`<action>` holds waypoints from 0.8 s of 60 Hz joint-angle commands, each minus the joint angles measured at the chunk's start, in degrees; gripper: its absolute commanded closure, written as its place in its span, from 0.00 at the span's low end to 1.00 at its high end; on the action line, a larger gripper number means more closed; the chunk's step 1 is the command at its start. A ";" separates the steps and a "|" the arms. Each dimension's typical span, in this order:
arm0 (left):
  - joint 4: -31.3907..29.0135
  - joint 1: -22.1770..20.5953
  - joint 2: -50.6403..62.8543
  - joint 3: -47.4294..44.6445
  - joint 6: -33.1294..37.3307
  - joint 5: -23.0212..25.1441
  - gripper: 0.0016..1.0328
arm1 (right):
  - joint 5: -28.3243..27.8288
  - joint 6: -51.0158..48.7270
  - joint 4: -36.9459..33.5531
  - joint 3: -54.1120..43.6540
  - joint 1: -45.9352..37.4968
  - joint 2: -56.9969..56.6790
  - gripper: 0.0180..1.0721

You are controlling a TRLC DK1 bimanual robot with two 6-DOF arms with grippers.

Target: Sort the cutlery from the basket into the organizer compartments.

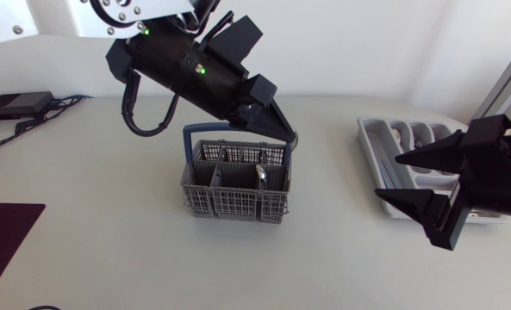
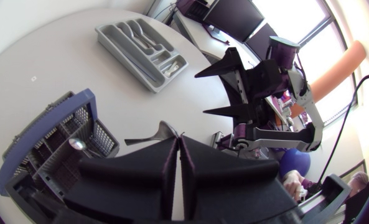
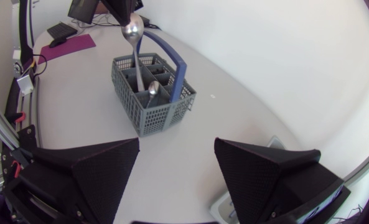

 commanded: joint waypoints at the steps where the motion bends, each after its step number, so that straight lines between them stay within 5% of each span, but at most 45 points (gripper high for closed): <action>1: -0.62 0.00 0.23 -1.59 1.65 2.94 0.97 | -0.59 4.84 0.22 0.87 3.30 0.06 0.17; 29: -0.71 -6.06 5.24 0.87 3.24 6.37 0.97 | -4.10 12.84 9.71 -0.98 11.21 6.22 0.22; 40: -1.32 -6.41 6.64 2.54 3.24 6.98 0.97 | -5.69 13.28 12.17 -3.00 12.09 7.09 0.39; 48: -1.59 -6.41 6.91 3.33 3.24 7.24 0.97 | -7.09 13.28 13.32 -4.76 12.18 7.09 0.40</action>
